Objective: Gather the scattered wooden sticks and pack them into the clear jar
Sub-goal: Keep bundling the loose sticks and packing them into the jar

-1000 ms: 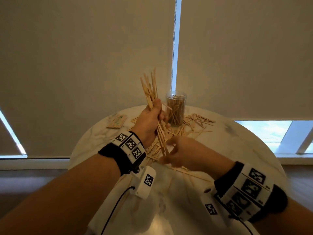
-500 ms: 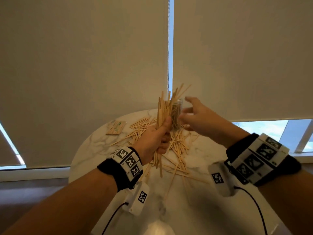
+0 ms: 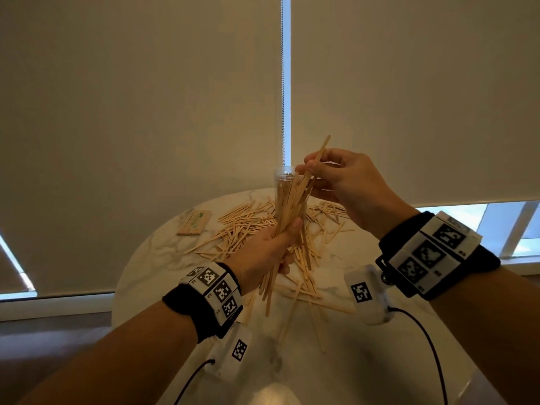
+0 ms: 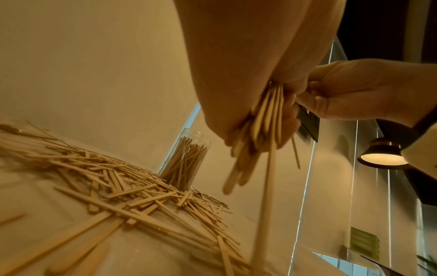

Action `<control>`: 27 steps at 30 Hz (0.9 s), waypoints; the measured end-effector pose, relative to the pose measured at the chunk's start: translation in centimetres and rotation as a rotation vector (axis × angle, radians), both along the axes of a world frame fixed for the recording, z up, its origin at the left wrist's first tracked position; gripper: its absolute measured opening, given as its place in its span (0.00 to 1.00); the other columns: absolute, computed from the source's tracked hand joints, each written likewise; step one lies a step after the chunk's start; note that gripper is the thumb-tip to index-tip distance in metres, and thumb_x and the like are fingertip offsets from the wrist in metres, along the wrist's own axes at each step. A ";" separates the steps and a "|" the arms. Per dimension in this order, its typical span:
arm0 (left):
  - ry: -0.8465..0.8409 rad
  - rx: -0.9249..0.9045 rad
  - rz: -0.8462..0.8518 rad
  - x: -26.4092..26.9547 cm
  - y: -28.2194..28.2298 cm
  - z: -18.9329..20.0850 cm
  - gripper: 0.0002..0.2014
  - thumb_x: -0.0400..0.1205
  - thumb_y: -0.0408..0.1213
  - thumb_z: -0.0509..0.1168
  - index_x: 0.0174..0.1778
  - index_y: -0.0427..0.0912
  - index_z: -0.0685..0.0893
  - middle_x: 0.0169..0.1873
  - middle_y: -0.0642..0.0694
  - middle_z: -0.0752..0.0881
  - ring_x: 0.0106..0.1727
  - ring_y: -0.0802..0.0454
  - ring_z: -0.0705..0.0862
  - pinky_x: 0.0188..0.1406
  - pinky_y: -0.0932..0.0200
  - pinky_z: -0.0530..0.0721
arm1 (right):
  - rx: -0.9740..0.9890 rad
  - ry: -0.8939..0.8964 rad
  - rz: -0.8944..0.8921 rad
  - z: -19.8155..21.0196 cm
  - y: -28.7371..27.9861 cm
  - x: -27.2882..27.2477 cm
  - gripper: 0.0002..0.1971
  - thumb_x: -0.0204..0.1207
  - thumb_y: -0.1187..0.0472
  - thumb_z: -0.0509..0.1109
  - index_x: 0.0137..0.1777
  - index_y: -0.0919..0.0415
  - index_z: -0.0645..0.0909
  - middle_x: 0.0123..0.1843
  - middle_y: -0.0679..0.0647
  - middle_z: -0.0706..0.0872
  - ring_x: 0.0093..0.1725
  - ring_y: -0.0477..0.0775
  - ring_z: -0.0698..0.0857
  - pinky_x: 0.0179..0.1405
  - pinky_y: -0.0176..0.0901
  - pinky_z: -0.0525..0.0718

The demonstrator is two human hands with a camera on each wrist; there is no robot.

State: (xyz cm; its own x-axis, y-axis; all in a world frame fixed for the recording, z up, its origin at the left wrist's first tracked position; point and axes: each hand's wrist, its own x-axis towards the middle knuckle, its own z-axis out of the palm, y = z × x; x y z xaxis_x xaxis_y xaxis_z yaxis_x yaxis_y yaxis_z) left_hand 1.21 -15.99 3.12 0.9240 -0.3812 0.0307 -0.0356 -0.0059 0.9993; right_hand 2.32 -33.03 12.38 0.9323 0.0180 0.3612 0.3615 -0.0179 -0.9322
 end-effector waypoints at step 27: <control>-0.024 -0.166 0.074 0.6 -0.5 0.6 0.19 0.90 0.50 0.57 0.69 0.43 0.81 0.50 0.40 0.92 0.41 0.43 0.91 0.46 0.47 0.90 | -0.162 0.094 -0.034 -3.8 1.2 0.3 0.04 0.81 0.67 0.71 0.50 0.69 0.84 0.43 0.63 0.93 0.43 0.61 0.93 0.44 0.51 0.92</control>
